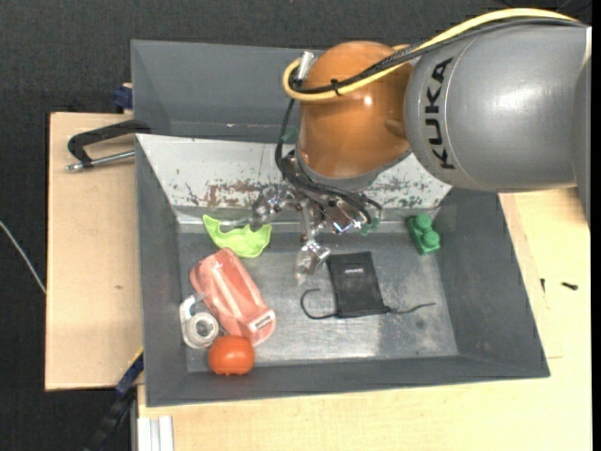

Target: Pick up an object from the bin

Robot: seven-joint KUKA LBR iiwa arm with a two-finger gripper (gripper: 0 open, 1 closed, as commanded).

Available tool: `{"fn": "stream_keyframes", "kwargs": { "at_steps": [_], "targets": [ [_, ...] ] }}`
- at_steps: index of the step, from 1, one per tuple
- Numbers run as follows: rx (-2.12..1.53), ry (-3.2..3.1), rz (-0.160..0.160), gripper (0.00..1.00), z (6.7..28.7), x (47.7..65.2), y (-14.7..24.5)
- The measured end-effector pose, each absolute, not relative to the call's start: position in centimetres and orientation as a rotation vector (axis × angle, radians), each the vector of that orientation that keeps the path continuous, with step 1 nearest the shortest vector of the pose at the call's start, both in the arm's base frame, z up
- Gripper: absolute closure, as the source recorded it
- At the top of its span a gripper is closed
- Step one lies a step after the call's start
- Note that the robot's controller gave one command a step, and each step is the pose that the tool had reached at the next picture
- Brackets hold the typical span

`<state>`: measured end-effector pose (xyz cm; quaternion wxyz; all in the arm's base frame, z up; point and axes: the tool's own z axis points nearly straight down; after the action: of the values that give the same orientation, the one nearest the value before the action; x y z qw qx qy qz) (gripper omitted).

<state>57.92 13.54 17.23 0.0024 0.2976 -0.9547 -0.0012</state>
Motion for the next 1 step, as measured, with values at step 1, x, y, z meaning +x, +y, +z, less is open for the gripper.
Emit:
{"fn": "stream_keyframes", "kwargs": {
  "at_steps": [1],
  "targets": [
    [1.253, -2.886, -0.002, 0.00, 21.80, 55.56, 13.05]
  ]
}}
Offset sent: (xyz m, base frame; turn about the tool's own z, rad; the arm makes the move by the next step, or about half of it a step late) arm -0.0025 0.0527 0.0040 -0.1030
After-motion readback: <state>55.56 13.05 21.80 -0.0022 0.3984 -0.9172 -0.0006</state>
